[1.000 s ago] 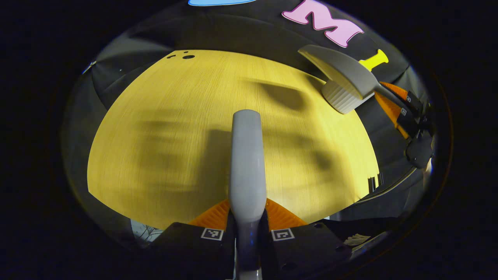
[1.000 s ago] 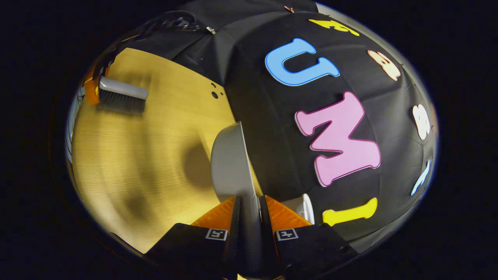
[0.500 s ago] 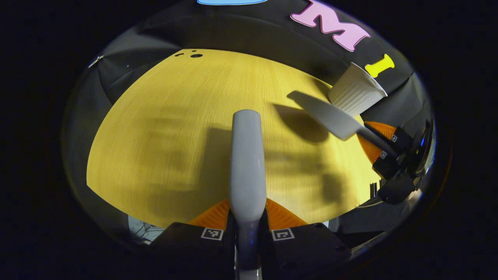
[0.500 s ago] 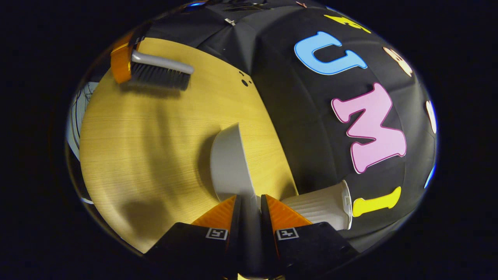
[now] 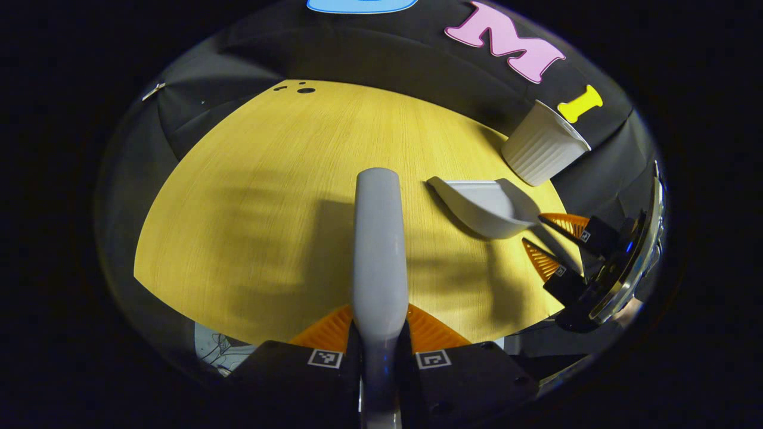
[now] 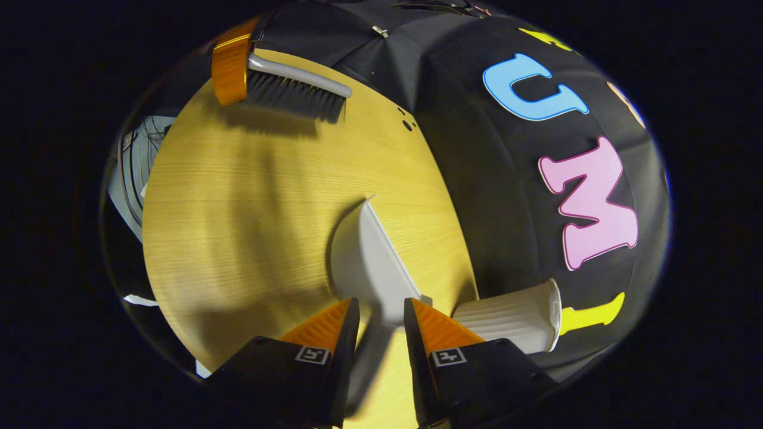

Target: Pick up the small broom and dustpan from the desktop, sweep the trash into the dustpan with the broom, and then empty the trash into the garbage bin.

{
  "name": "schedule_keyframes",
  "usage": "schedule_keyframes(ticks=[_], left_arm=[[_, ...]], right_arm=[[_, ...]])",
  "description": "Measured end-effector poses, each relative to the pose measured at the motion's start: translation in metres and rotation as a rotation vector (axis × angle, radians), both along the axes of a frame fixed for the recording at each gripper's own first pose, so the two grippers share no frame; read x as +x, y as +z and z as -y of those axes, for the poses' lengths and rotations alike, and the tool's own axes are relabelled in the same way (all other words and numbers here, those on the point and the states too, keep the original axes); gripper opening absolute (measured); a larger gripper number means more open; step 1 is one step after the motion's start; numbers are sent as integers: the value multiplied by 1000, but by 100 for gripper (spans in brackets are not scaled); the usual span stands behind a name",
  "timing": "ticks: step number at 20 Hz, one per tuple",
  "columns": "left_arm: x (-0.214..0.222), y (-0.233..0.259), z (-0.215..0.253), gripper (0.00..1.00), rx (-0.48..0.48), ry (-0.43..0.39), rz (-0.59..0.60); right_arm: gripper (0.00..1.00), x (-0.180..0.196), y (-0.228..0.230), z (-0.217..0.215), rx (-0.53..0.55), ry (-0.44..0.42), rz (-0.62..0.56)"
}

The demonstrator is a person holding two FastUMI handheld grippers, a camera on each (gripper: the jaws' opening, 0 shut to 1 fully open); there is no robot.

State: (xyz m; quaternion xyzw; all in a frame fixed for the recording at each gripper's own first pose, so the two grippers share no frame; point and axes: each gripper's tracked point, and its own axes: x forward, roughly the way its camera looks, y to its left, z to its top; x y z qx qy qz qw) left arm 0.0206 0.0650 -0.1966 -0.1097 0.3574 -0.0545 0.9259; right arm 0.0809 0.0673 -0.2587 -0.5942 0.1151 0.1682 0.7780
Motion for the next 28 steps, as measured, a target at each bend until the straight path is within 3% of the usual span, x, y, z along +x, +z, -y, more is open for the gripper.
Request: schedule_keyframes(ticks=[1, 2, 3, 5, 7, 11, 15, 17, 20, 23, 25, 27, 28], left_arm=[[0, 0, 0, 30, 0, 5, 5], [0, 1, 0, 30, -1, 10, 11], [-1, 1, 0, 30, -6, 16, 17], [-5, 3, -2, 30, -19, 23, 30], [-7, 5, -4, 30, -26, 31, 47], [-7, 11, -8, 34, -23, 42, 106], [2, 3, -8, 31, -1, 22, 98], [11, -4, -10, 34, 36, 12, 67], [29, -15, -25, 31, 170, -19, 12], [47, -21, -36, 35, 298, -54, -36], [60, -25, -42, 32, 340, -63, -58], [64, -17, -42, 37, 339, -65, -36], [67, -10, -42, 45, 329, -64, -6]], right_arm=[[49, -5, -2, -3, 10, 9, -8], [64, -11, -4, -8, 26, 14, -20], [70, -16, -4, -12, 55, 13, -32], [70, -24, -5, -19, 151, -11, -80], [89, -33, 1, -25, 261, -57, -116], [98, -43, 30, -37, 467, -119, -139], [98, -53, 45, -37, 685, -214, -199], [98, -58, 45, -32, 764, -270, -229], [98, -65, 44, -24, 824, -320, -243], [98, -67, 43, -20, 873, -360, -256], [98, -75, 45, -15, 900, -383, -256], [98, -78, 50, -14, 925, -398, -258], [98, -76, 54, -14, 936, -400, -249]])
